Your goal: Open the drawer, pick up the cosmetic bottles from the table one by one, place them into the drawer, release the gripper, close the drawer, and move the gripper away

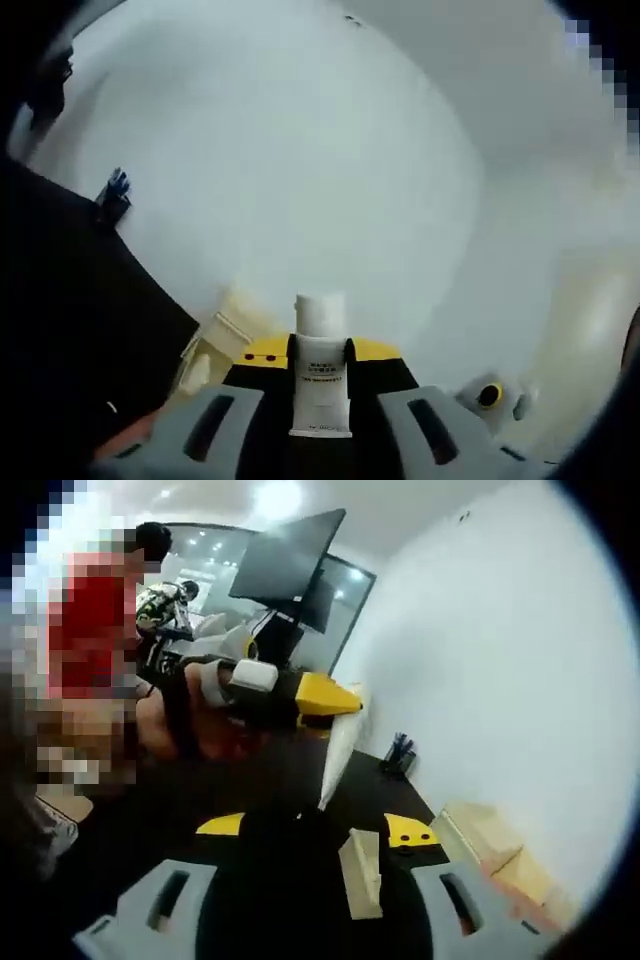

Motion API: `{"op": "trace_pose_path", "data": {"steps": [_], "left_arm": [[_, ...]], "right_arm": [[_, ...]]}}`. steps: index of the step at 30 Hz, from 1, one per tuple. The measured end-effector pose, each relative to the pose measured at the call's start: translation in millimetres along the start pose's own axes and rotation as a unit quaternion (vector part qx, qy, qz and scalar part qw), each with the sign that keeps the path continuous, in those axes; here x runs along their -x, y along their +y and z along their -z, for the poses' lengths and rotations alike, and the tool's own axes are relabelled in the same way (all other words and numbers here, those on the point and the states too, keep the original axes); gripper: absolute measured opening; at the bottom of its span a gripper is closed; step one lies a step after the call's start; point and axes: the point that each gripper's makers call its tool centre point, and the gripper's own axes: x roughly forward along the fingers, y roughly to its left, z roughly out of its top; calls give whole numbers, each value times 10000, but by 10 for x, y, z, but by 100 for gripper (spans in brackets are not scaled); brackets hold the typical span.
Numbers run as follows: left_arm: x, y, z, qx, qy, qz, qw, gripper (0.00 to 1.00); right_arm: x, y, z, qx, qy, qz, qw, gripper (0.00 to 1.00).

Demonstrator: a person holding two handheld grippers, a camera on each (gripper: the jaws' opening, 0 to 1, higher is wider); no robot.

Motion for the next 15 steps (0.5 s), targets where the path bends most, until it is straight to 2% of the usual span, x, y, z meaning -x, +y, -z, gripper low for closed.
{"op": "trace_pose_path", "data": {"steps": [4,5,8,13,14,15], "left_arm": [[-57,17,54,-189,166,-80,9997,22],[-77,19,68,-225,201,-98,9995,22],[-143,17,107,-338,309,-123,9989,22],[-276,21,169,-729,506,-226,9958,22],[-307,26,181,-797,554,-250,9950,22],[-343,32,197,-862,616,-265,9940,22]], "right_arm": [[94,-12,137,68,414,-53,9991,49],[98,-29,132,100,402,-31,9991,49],[136,-41,162,148,509,-105,9985,60],[201,-7,270,327,848,-280,9955,67],[227,23,323,455,987,-402,9933,69],[220,-45,322,552,1008,-429,9924,73]]}}
